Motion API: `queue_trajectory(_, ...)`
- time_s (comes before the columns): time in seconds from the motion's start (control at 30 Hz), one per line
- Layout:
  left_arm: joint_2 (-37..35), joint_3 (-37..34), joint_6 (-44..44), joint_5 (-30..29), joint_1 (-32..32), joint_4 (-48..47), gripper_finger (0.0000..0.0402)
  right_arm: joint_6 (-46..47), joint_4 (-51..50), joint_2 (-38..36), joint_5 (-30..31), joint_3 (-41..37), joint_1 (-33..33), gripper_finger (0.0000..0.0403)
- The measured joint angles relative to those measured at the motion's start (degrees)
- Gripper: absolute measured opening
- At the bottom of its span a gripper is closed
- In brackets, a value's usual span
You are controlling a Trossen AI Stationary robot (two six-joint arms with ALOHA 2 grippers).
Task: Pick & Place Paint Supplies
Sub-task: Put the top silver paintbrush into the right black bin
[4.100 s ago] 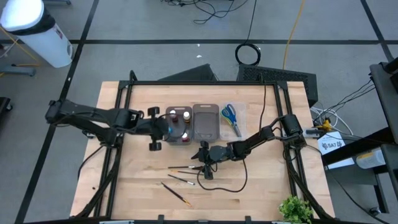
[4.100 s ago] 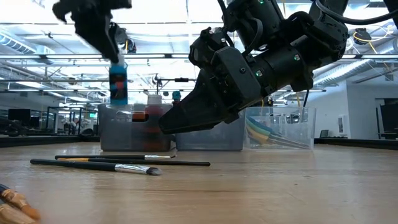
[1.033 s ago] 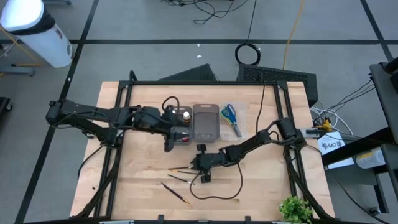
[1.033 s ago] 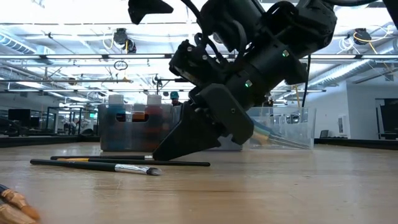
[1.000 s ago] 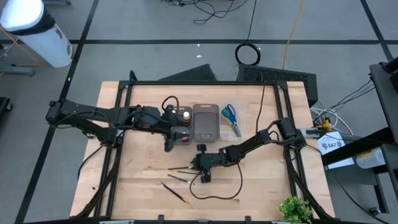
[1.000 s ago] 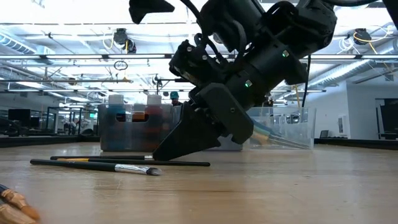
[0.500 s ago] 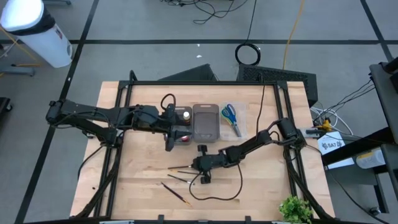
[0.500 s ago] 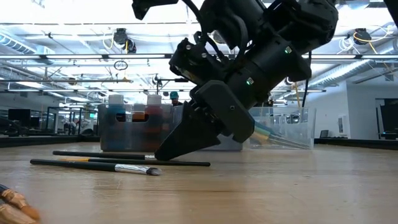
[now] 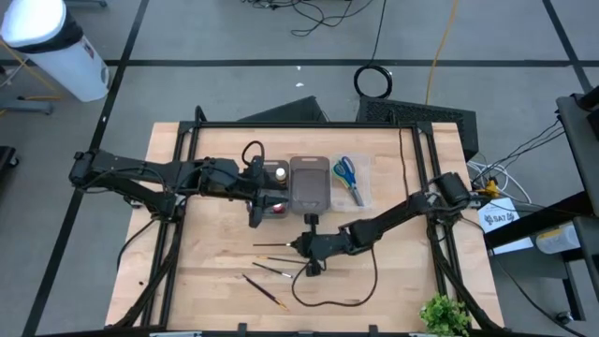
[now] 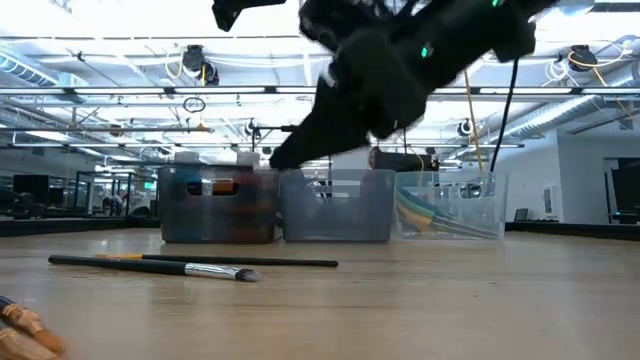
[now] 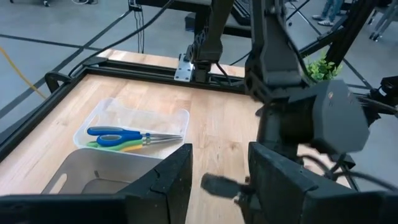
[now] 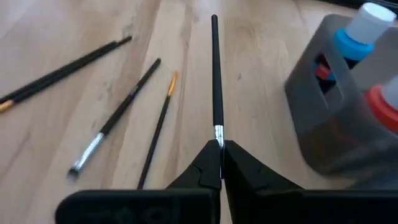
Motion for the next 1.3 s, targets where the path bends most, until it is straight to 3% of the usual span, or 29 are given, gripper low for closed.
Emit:
queue_trajectory(0.1, 0.0, 0.0, 0.0, 0.0, 0.0, 0.0, 0.0172, 2.8, -3.0, -2.8, 1.0, 0.1, 0.4, 0.0000)
queue_trajectory(0.37, 0.0, 0.0, 0.0, 0.0, 0.0, 0.1, 0.0195, 8.9, -12.9, -12.9, 13.1, -1.8, 1.5, 0.0000)
queue_trajectory(0.63, 0.0, 0.0, 0.0, 0.0, 0.0, 0.2, 0.0212, 19.7, -13.8, -25.9, 25.3, -12.9, 0.2, 0.0000)
queue_trajectory(0.8, 0.0, 0.0, 0.0, 0.0, 0.0, 0.3, 0.0214, 26.6, -8.5, -29.9, 23.8, -21.1, -4.4, 0.0000)
queue_trajectory(1.03, 0.0, 0.0, 0.0, 0.0, 0.0, 0.3, 0.0214, 28.2, 8.5, -27.6, 17.2, -30.0, -10.8, 0.0001)
queue_trajectory(1.3, 0.0, 0.0, 0.0, 0.0, 0.0, 0.6, 0.0214, 26.6, 20.1, -23.2, 14.6, -31.3, -12.4, 0.0002)
